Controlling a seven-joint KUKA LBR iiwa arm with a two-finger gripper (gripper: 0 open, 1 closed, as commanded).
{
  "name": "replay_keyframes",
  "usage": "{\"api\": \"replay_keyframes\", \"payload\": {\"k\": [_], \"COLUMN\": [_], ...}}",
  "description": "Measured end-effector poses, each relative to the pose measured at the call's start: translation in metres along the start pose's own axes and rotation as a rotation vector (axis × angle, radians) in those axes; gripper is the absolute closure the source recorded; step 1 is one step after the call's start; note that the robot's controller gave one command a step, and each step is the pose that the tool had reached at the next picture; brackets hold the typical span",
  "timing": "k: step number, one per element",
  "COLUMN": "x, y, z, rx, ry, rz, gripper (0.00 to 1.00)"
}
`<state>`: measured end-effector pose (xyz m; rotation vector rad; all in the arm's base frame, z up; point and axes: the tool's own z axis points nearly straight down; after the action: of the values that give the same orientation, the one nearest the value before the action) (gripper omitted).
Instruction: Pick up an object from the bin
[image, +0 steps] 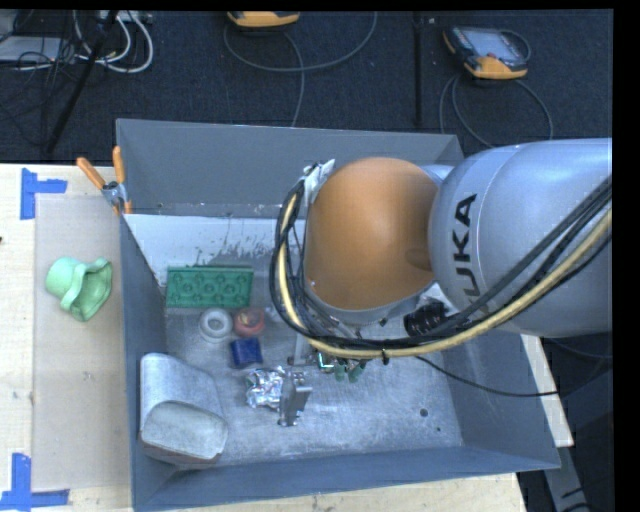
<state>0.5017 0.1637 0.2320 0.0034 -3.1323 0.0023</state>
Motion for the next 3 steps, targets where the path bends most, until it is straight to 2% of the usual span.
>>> {"api": "replay_keyframes", "payload": {"k": [1, 2, 3], "x": [-0.046, -0.063, -0.065], "y": [-0.038, -0.028, -0.024], "z": [0.091, 0.161, 0.156], "rx": [0.002, 0.004, -0.004], "ry": [-0.002, -0.01, -0.02], "rz": [0.044, -0.089, -0.087], "gripper": [0.0, 0.0, 1.0]}}
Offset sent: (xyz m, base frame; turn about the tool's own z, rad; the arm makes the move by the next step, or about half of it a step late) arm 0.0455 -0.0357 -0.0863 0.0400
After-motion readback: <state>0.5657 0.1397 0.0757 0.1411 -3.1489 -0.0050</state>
